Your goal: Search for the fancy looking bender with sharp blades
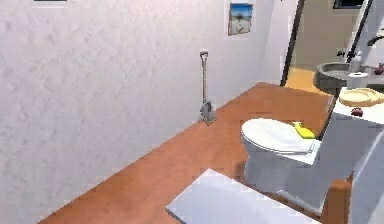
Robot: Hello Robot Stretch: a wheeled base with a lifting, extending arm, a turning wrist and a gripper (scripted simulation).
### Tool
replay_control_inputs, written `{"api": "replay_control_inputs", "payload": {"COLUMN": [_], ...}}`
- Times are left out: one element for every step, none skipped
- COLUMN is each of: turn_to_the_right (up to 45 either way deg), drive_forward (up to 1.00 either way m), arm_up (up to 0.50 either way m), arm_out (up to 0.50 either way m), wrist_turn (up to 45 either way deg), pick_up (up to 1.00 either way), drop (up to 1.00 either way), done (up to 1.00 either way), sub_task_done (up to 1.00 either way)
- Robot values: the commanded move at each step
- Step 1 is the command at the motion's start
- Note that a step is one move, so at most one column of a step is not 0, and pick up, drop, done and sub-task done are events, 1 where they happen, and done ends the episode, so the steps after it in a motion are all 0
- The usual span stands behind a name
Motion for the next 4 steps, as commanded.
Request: {"api": "replay_control_inputs", "payload": {"turn_to_the_right": [0.0, 0.0, 42.0, 0.0], "drive_forward": [1.00, 0.75, 0.00, 0.45], "arm_up": [0.00, 0.00, 0.00, 0.00], "arm_out": [0.00, 0.00, 0.00, 0.00], "wrist_turn": [0.0, 0.0, 0.0, 0.0], "pick_up": [0.00, 0.00, 0.00, 0.00], "drop": [0.00, 0.00, 0.00, 0.00], "done": [0.00, 0.00, 0.00, 0.00], "sub_task_done": [0.00, 0.00, 0.00, 0.00]}}
